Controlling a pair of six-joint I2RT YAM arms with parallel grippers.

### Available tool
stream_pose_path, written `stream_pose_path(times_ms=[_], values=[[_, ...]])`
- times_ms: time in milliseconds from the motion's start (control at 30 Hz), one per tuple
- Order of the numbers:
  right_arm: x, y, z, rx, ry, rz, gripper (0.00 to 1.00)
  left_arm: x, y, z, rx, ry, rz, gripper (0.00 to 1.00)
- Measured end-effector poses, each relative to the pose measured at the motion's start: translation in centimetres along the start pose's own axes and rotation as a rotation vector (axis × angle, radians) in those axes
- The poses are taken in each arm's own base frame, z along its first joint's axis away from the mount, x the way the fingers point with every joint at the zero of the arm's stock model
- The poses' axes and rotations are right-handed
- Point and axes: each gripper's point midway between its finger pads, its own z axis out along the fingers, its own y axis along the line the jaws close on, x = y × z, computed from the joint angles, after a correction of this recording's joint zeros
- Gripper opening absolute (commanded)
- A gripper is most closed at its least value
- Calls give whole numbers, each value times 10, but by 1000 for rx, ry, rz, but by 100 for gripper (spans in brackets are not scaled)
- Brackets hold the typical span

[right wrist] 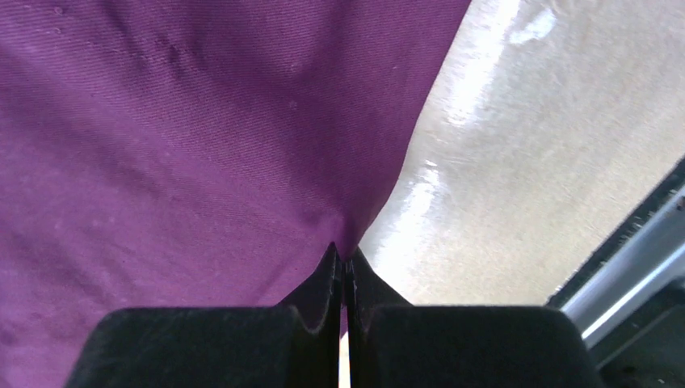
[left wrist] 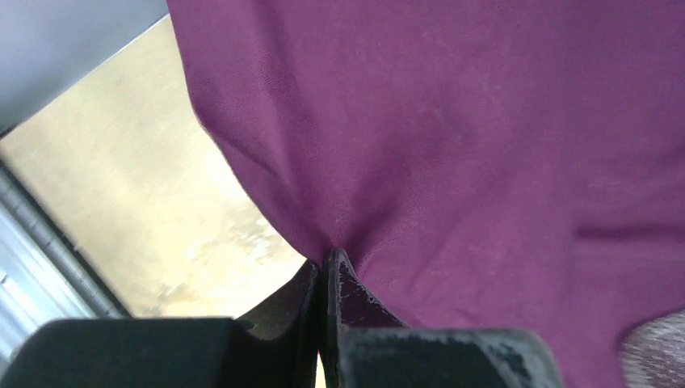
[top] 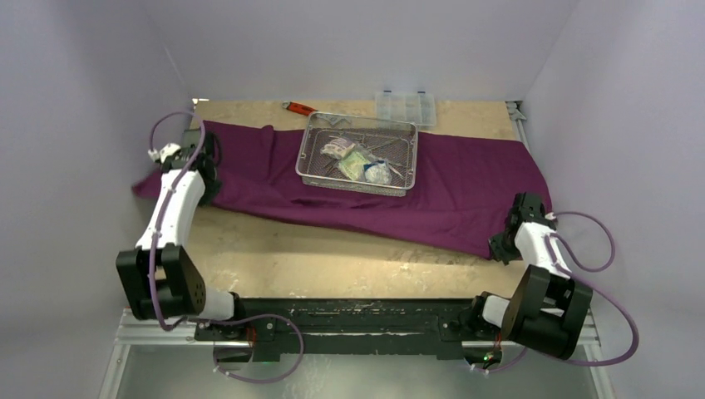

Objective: Open and lay out the surgical kit
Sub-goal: Open the surgical kit at the center of the board.

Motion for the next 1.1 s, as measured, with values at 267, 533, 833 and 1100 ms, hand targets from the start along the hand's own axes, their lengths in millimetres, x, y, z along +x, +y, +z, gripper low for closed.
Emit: stream_pose_path(times_ms=[267, 533, 833, 1100], values=[[-1, -29, -1, 165, -5, -8, 0, 66, 89, -9, -217, 64, -116, 0], [-22, -53, -20, 335, -121, 159, 51, 87, 129, -24, -325, 56, -229, 64], [-60, -44, -46, 387, -222, 207, 81, 25, 122, -63, -179, -145, -317, 71], [-111, 19, -69, 139, -306, 104, 89, -21, 41, -63, 82, -139, -153, 70]])
